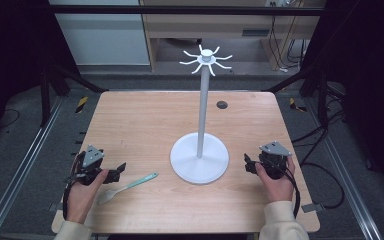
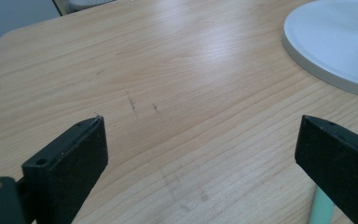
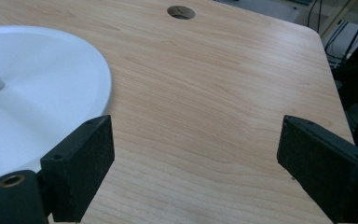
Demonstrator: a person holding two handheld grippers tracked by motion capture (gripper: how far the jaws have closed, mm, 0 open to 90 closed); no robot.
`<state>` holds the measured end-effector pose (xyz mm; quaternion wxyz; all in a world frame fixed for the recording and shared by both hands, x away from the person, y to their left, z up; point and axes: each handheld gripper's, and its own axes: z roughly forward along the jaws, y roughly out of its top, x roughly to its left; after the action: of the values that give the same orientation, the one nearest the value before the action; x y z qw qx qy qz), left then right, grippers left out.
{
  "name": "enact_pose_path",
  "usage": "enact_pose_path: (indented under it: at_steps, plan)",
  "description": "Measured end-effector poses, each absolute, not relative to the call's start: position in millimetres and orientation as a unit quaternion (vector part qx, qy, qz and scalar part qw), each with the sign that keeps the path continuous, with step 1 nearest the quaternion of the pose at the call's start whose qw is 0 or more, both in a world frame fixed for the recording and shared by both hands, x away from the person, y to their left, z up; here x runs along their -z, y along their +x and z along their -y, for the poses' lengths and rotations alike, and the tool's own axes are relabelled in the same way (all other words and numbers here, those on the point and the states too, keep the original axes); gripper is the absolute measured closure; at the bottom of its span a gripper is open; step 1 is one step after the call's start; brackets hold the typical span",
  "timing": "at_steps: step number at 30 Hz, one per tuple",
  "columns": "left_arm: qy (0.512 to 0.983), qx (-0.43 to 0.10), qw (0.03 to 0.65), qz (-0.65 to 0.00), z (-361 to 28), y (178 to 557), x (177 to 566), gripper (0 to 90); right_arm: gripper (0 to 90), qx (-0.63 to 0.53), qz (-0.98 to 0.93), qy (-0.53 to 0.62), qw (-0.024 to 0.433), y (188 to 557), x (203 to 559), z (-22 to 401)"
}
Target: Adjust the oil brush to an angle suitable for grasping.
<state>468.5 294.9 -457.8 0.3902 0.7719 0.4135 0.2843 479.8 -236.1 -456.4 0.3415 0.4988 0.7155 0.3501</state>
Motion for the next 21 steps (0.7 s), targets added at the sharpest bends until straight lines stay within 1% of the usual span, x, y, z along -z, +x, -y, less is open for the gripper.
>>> enact_pose_path:
  at_steps: [4, 8, 12, 14, 21]
  plan:
    - [0.781, -0.279, 0.386, -0.404, -294.2, 464.0, 453.4, 2.5, 11.7, -0.344, -0.709, 0.514, 0.339, 482.0, 457.5, 239.0]
    - [0.779, -0.275, 0.393, -0.404, -294.2, 460.1, 444.6, 3.4, 15.1, -0.343, -0.715, 0.509, 0.334, 482.5, 458.6, 238.7]
    - [0.781, -0.262, 0.397, -0.404, -290.5, 453.2, 425.2, 3.9, 15.1, -0.343, -0.715, 0.517, 0.323, 482.5, 460.7, 244.0]
    - [0.786, -0.256, 0.404, -0.393, -287.2, 451.8, 415.6, 3.8, 14.9, -0.343, -0.712, 0.518, 0.328, 480.9, 459.3, 245.6]
    - [0.79, -0.261, 0.405, -0.379, -277.7, 458.5, 406.8, 2.6, 11.7, -0.327, -0.707, 0.527, 0.339, 478.9, 458.3, 251.6]
